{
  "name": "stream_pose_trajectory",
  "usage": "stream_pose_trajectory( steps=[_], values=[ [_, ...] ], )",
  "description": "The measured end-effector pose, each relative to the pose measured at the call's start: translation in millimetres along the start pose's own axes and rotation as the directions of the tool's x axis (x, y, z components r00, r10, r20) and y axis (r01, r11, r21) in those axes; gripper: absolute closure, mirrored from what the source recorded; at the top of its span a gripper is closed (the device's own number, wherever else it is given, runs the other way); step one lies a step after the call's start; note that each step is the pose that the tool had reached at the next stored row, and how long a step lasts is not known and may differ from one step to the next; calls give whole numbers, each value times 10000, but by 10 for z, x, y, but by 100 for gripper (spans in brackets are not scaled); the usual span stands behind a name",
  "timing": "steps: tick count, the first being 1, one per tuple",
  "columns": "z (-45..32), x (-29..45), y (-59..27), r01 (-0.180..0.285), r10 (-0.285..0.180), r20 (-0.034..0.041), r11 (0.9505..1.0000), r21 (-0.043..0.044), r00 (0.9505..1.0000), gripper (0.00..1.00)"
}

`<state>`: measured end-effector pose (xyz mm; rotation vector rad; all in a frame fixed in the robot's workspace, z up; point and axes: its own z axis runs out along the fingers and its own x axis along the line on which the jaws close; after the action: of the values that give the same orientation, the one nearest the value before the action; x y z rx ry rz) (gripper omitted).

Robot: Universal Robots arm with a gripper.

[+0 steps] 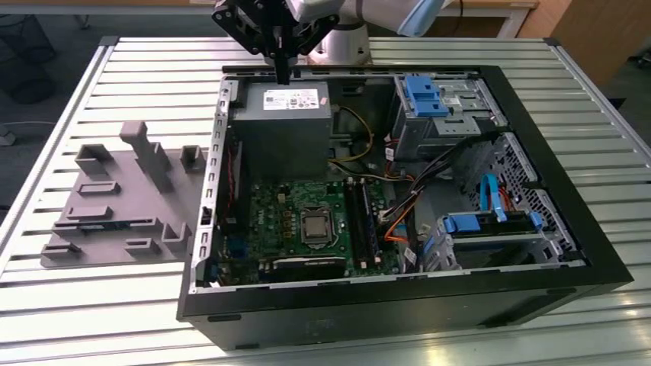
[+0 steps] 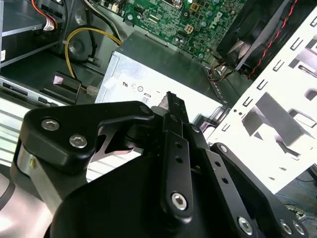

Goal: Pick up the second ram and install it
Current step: 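Reach for the second ram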

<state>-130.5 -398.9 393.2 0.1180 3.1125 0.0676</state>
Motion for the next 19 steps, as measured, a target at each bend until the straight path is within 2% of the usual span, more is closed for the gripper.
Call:
stream_pose_trajectory(
  steps=[19],
  values=[
    [3, 87, -7, 0, 0, 0, 10000, 0, 10000, 89]
  ],
)
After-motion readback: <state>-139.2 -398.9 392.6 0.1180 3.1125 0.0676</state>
